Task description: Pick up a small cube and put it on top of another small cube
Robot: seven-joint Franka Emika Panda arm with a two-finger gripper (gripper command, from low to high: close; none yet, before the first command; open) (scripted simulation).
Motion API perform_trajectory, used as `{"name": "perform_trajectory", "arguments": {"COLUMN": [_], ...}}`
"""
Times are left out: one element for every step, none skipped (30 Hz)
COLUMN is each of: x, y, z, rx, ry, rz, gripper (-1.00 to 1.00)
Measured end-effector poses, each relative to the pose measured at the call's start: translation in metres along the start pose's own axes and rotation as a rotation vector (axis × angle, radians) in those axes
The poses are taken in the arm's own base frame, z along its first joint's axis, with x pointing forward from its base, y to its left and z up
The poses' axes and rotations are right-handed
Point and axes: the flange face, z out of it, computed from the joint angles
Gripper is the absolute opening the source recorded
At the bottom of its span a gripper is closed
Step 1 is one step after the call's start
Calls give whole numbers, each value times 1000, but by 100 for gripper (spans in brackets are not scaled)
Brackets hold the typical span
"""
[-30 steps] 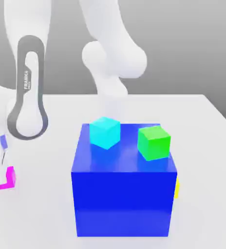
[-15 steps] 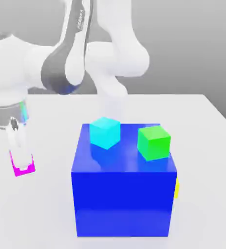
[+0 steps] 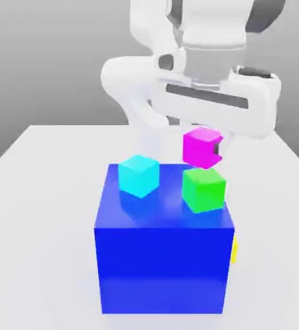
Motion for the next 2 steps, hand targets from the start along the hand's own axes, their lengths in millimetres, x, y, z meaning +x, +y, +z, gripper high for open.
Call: {"name": "perform_trajectory", "arguments": {"x": [0, 0], "y": [0, 0], "z": [0, 0], "rx": [0, 0], "ry": [0, 0], "rz": [0, 0], "gripper": [100, 100]}}
